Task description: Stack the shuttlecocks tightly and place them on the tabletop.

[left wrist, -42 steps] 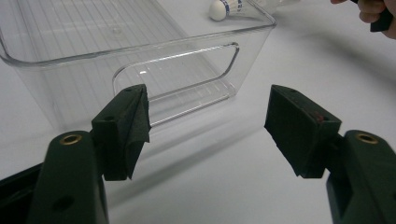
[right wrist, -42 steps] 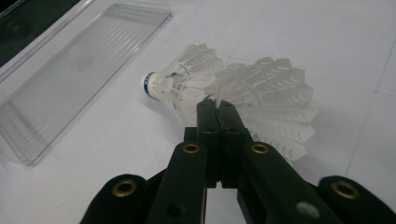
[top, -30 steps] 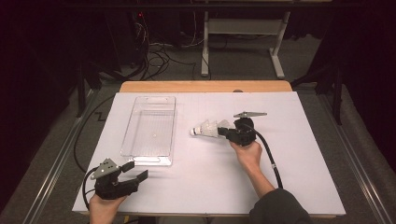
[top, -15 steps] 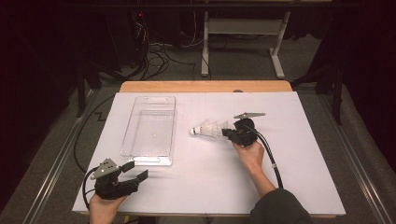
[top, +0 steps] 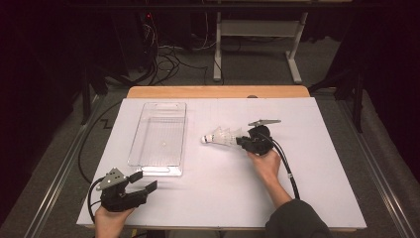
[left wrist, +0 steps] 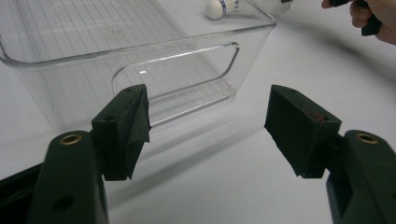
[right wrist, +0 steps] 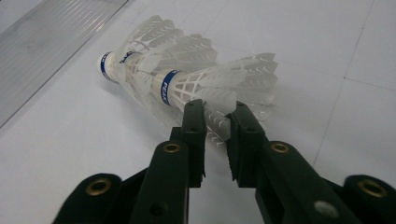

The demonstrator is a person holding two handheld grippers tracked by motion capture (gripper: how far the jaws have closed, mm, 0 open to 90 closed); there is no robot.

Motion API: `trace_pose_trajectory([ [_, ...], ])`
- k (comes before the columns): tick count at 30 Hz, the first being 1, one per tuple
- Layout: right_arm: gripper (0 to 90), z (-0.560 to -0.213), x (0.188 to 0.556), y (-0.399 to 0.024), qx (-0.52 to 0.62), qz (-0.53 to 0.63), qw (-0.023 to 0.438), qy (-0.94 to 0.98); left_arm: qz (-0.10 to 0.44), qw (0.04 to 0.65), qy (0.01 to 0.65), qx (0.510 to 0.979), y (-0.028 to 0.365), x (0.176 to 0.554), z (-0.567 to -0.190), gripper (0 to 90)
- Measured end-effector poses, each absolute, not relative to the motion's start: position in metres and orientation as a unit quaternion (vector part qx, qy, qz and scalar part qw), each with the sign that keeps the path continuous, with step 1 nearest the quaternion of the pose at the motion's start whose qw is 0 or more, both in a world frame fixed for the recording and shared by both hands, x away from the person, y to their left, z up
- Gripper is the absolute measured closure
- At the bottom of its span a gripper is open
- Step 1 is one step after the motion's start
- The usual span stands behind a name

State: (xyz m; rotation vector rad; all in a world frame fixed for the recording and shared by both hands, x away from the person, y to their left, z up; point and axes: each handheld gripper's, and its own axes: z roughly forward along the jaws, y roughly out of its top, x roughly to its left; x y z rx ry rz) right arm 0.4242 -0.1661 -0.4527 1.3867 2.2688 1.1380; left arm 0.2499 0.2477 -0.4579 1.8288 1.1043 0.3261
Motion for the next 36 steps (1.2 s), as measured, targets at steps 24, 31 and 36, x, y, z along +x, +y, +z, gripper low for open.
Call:
trace_pose_trajectory([
  [24,48.2,-0.453,0.417,-0.175,0.476,0.408,0.134,0.768,0.132,0.472,0.448,0.747,0.248,0.250,-0.458,31.4],
  [31,43.1,-0.451,0.415,-0.171,0.461,0.415,0.147,0.770,0.132,0.472,0.448,0.747,0.248,0.249,-0.458,31.5],
  [36,38.2,-0.450,0.414,-0.168,0.449,0.420,0.154,0.773,0.132,0.472,0.448,0.748,0.248,0.250,-0.458,31.4],
])
